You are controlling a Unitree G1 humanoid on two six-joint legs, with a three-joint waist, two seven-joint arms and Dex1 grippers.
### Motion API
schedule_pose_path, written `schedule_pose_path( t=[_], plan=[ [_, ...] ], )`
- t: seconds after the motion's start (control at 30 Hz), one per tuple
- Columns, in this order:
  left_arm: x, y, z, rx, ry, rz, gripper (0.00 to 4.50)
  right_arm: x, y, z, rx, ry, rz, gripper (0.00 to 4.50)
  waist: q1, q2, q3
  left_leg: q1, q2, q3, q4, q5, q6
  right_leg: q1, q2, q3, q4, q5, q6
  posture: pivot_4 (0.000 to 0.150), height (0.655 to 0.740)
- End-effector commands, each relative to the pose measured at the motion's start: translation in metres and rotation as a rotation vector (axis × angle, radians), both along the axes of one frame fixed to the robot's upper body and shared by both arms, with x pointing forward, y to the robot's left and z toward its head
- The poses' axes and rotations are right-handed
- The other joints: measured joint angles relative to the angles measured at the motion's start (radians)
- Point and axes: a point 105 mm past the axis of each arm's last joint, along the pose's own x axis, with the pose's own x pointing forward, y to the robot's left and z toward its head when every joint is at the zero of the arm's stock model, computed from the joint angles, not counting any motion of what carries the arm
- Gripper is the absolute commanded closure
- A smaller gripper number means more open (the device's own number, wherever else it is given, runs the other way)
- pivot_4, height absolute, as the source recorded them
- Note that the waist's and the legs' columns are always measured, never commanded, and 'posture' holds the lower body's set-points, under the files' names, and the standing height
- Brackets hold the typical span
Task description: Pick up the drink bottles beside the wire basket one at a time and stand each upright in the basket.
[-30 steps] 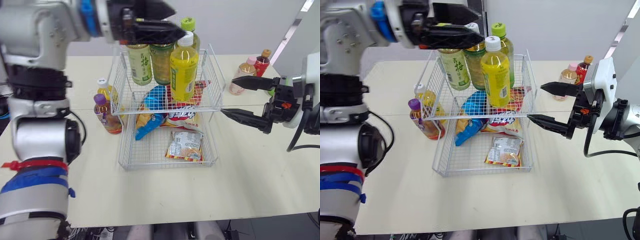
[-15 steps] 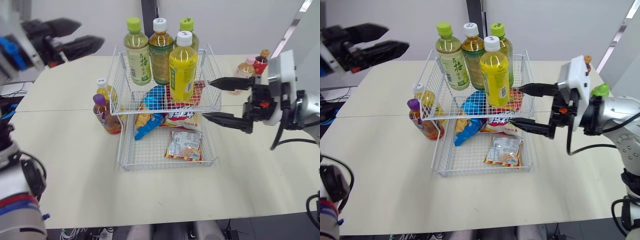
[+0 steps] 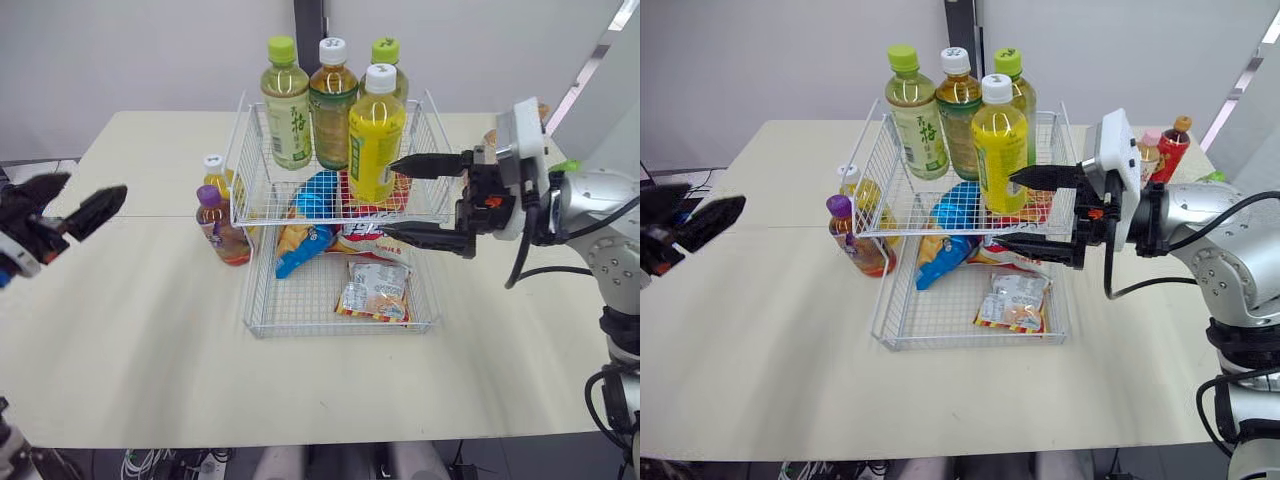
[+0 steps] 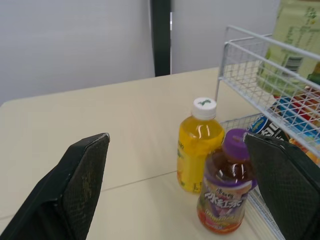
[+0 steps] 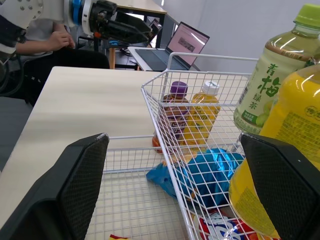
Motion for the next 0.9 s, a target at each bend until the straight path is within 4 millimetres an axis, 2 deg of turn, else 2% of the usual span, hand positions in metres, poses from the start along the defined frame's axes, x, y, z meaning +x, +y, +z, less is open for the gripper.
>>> schedule_pose_path(
  t=[0.03,0.13,0.43,0.7,0.9],
  plan=[
    [-0.008,-0.015,-0.004,0.011,-0.034,-0.007,0.02,-0.007,0.004,0.008,-0.007,-0.072,0.025,0.0,0.0,0.0,0.0,0.0,0.0,0.0,0.0,0.0,0.0,0.0,0.0,0.0,0.0,0.0,0.0,0.15,0.74],
    [-0.006,-0.029,-0.018,-0.015,-0.017,-0.015,0.02,-0.007,0.003,0.004,-0.018,-0.07,0.015,0.0,0.0,0.0,0.0,0.0,0.0,0.0,0.0,0.0,0.0,0.0,0.0,0.0,0.0,0.001,0.0,0.15,0.74],
    [0.022,-0.065,-0.021,-0.115,-0.051,0.019,0.02,-0.02,-0.001,0.005,-0.028,-0.059,0.036,0.0,0.001,-0.001,0.0,0.0,0.0,0.0,0.0,0.0,0.0,0.0,0.0,-0.001,0.0,0.001,0.0,0.15,0.74],
    [0.057,-0.075,-0.025,-0.094,-0.034,0.11,0.02,-0.024,-0.009,0.007,-0.034,-0.05,0.022,0.0,0.002,-0.001,0.0,0.0,0.0,0.0,0.0,0.0,0.0,0.0,0.001,-0.001,0.0,0.001,0.0,0.15,0.74],
    [0.071,-0.079,-0.03,-0.091,-0.01,0.121,0.02,-0.025,-0.012,0.005,-0.037,-0.048,0.011,0.0,0.001,-0.001,0.0,0.0,0.0,0.001,0.0,0.0,0.0,0.0,0.001,-0.001,0.0,0.001,0.0,0.15,0.74]
  ],
)
